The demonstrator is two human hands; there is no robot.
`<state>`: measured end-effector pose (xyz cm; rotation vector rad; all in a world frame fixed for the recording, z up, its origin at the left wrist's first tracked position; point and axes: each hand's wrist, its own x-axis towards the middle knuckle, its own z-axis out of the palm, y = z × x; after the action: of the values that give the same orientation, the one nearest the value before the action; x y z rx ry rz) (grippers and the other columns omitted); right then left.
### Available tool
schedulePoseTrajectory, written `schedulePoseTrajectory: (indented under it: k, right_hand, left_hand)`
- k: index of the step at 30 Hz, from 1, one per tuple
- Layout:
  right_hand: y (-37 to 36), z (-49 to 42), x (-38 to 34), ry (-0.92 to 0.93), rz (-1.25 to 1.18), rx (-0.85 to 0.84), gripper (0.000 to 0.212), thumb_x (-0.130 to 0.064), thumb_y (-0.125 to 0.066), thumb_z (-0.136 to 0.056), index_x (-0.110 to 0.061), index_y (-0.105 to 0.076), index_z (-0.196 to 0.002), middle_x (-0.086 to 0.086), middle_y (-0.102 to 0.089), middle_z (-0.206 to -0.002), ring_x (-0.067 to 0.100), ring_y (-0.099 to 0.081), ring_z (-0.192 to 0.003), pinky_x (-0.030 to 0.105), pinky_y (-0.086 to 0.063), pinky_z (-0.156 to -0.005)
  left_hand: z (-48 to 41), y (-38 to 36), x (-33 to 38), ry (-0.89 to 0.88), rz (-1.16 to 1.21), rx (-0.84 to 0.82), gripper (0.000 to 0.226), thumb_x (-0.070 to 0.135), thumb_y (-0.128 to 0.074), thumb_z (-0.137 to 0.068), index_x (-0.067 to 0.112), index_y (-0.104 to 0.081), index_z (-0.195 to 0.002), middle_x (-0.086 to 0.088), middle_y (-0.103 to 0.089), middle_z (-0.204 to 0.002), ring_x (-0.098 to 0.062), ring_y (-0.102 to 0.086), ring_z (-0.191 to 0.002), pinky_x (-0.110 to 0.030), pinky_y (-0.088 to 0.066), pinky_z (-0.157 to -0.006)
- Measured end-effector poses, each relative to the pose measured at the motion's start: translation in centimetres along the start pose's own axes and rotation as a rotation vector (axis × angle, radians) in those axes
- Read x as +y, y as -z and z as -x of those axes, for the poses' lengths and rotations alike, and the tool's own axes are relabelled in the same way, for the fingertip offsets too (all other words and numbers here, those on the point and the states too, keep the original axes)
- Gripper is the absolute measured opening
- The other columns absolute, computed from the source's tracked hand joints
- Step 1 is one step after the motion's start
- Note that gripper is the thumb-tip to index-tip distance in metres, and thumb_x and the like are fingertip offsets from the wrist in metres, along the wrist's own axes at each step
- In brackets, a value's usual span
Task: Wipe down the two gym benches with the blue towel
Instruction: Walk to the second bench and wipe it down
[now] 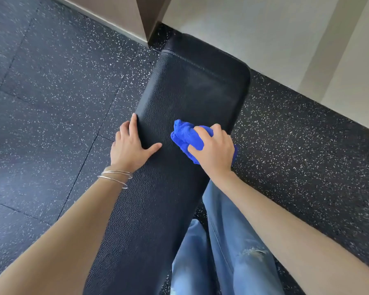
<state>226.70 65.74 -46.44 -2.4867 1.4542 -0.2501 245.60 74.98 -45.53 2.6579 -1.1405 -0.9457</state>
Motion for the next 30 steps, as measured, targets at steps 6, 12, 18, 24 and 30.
schedulePoseTrajectory:
  k: [6, 12, 18, 24, 30]
  right_hand:
    - [0.0, 5.7, -1.2, 0.269, -0.003, -0.059, 0.032, -0.035, -0.056, -0.063, -0.024, -0.069, -0.089, 0.007, -0.051, -0.072, 0.025, -0.046, -0.054, 0.032, -0.04, -0.052]
    - [0.2, 2.3, 0.6, 0.391, 0.033, -0.118, 0.035, -0.043, -0.053, -0.063, -0.027, -0.069, -0.09, 0.006, -0.054, -0.076, 0.025, -0.049, -0.058, 0.031, -0.039, -0.054]
    - [1.3, -7.1, 2.8, 0.182, 0.138, -0.084, 0.037, -0.035, -0.07, -0.062, -0.025, -0.069, -0.098, 0.012, -0.056, -0.082, 0.031, -0.055, -0.066, 0.037, -0.043, -0.063]
    - [0.9, -10.9, 3.0, 0.059, 0.111, -0.071, 0.036, -0.034, -0.07, -0.07, -0.024, -0.068, -0.104, 0.012, -0.057, -0.09, 0.035, -0.055, -0.073, 0.041, -0.043, -0.069]
    - [0.7, -18.7, 0.8, 0.005, 0.135, -0.086, 0.038, -0.039, -0.06, -0.079, -0.024, -0.061, -0.114, 0.013, -0.055, -0.106, 0.035, -0.054, -0.091, 0.041, -0.038, -0.081]
  left_hand:
    - [2.8, -0.7, -1.9, -0.012, -0.028, 0.005, 0.105, 0.056, -0.068, -0.072, 0.017, -0.007, -0.15, -0.015, -0.023, -0.151, -0.037, -0.027, -0.136, -0.052, -0.034, -0.105]
    - [2.9, -0.2, -1.7, -0.011, -0.024, -0.038, 0.108, 0.053, -0.07, -0.072, 0.016, -0.005, -0.15, -0.017, -0.018, -0.152, -0.038, -0.025, -0.137, -0.051, -0.031, -0.108]
    - [2.4, 0.3, -1.7, 0.016, 0.063, -0.031, 0.099, 0.048, -0.07, -0.074, 0.018, -0.012, -0.149, -0.015, -0.025, -0.148, -0.036, -0.029, -0.134, -0.05, -0.032, -0.107]
    - [1.3, 0.2, -0.9, 0.039, 0.054, -0.032, 0.1, 0.053, -0.066, -0.076, 0.016, -0.008, -0.149, -0.015, -0.026, -0.147, -0.037, -0.03, -0.133, -0.052, -0.033, -0.105]
    - [-0.9, -0.1, 0.9, 0.09, 0.087, 0.013, 0.105, 0.058, -0.065, -0.074, 0.013, -0.007, -0.149, -0.013, -0.028, -0.147, -0.036, -0.031, -0.132, -0.052, -0.034, -0.104]
